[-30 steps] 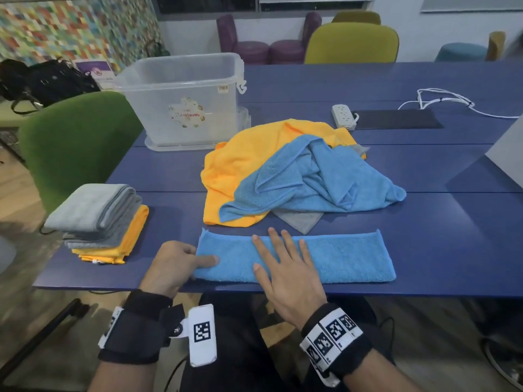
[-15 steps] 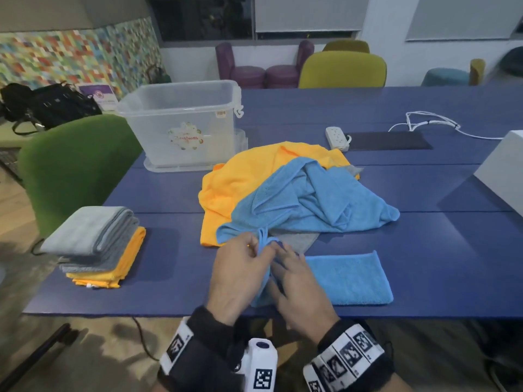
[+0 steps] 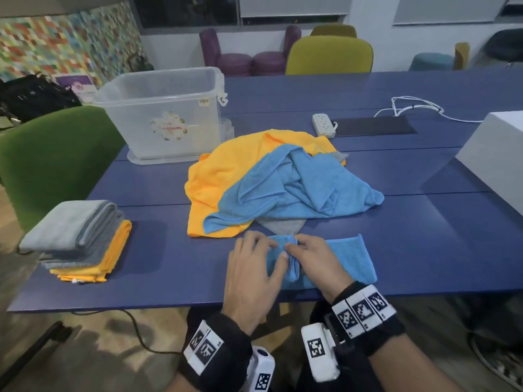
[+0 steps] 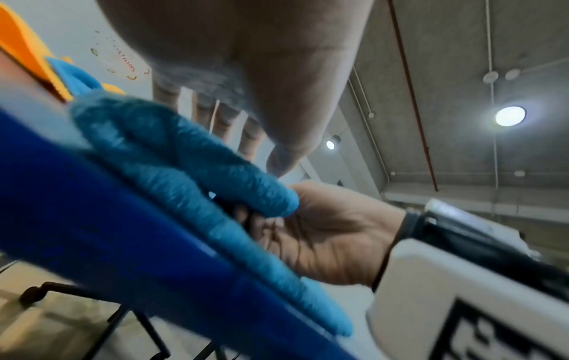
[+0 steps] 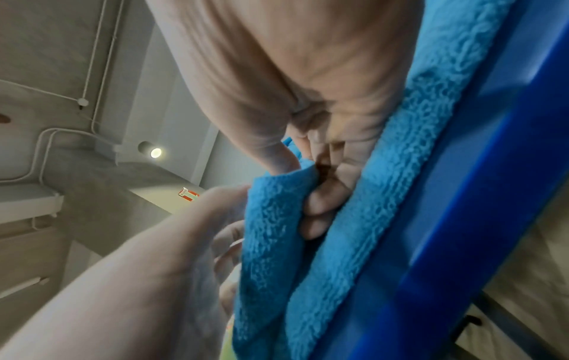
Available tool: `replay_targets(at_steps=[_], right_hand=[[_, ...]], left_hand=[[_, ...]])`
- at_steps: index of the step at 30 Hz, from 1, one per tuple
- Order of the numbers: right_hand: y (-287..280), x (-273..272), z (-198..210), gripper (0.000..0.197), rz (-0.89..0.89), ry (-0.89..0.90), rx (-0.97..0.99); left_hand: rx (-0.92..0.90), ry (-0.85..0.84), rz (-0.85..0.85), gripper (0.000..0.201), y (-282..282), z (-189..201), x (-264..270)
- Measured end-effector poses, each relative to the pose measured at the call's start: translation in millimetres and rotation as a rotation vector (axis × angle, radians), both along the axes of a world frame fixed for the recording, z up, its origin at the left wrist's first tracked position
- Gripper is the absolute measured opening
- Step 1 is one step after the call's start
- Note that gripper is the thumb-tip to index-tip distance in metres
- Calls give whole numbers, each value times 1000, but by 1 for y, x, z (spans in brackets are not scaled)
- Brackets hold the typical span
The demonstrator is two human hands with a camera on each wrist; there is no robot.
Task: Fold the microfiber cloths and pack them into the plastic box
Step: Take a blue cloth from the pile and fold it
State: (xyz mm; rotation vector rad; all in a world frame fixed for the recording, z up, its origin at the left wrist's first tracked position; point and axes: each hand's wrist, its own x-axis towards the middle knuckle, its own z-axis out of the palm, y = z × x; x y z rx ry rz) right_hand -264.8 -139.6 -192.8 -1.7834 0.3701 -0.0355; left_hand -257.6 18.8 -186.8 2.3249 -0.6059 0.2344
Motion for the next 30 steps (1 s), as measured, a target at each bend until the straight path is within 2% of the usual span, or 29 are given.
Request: replay_targets(at_steps=[3, 5, 7, 9, 11, 13, 15, 16, 19, 22, 26, 30], right_hand=[[-2, 1, -6, 38, 30, 25, -16], [-3, 0, 0, 24, 43, 21, -7], [-5, 0, 2, 17, 58, 18, 13], [-8, -2, 5, 16, 34, 13, -85], [-14, -7, 8, 18, -38, 3, -308], [-22, -19, 13, 20, -150, 3, -705], [-30, -35, 19, 29, -278, 125, -1025], [-34, -41, 21, 36, -338, 219, -1093], [-48, -52, 21, 60, -411, 434, -1009], [-63, -53, 24, 69, -381, 516, -807], [-78, -50, 32, 51, -303, 519, -591], [-82, -49, 42, 33, -250, 486, -587]], left_hand=[[133, -17, -65, 47, -5, -19, -2], [270, 5, -93, 60, -9, -25, -1], [373, 7, -86, 65, -11, -28, -1], [440, -5, -72, 64, -13, -30, -2], [495, -22, -61, 61, -15, -33, -3], [521, -32, -52, 59, -18, -35, -4], [528, -34, -47, 57, -19, -35, -5], [532, -37, -47, 57, -19, -35, -5], [546, -38, -57, 57, -17, -35, -5], [538, -38, -60, 57, -17, -35, -4], [544, -38, -62, 58, -16, -34, -5], [543, -41, -68, 58, -16, -34, -4]])
